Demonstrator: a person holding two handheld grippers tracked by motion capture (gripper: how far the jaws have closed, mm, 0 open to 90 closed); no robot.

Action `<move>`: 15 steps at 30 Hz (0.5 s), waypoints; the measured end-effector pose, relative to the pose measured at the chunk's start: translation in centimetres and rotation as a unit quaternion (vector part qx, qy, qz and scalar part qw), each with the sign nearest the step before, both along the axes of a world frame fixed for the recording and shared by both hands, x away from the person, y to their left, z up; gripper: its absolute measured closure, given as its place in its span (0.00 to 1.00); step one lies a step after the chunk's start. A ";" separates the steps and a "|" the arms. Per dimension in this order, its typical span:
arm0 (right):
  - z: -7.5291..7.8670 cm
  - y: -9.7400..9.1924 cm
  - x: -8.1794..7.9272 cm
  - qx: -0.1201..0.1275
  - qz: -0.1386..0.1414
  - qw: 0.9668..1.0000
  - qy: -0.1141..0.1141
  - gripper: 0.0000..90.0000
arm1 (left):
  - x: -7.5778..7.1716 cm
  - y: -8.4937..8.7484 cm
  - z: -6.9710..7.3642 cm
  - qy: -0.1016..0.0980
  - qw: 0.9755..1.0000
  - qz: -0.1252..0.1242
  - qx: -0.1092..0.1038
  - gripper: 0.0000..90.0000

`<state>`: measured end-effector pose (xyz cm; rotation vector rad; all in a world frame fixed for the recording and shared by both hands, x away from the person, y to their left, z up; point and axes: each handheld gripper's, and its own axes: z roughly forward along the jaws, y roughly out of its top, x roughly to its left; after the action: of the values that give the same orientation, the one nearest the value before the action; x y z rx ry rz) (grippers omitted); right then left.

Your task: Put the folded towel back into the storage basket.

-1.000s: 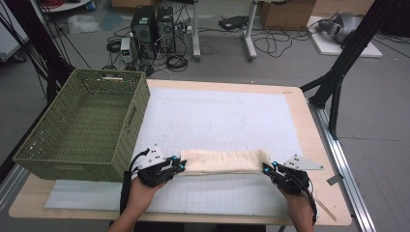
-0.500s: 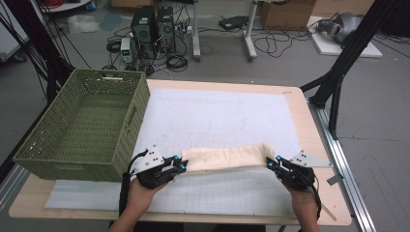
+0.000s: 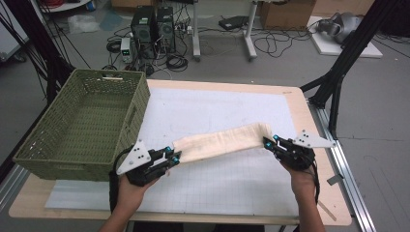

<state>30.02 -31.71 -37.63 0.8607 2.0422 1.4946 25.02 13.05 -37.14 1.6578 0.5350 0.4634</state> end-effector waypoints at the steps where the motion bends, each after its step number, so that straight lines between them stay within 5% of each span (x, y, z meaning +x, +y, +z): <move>1: 0.3 0.2 0.4 0.004 0.003 1.000 -0.002 0.92 | 0.0 0.2 0.3 -0.003 1.000 0.001 -0.003 0.90; 7: 1.7 1.2 2.1 0.016 0.025 0.999 -0.019 0.92 | -0.3 1.0 1.2 -0.021 1.000 0.014 -0.002 0.90; 15: 2.8 2.3 4.4 0.018 0.034 0.999 -0.010 0.92 | -0.4 1.5 1.5 -0.026 0.999 0.024 -0.003 0.90</move>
<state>34.38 -29.37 -34.85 0.7943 2.0541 1.5738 24.67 14.55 -35.65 1.6254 0.5382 0.5384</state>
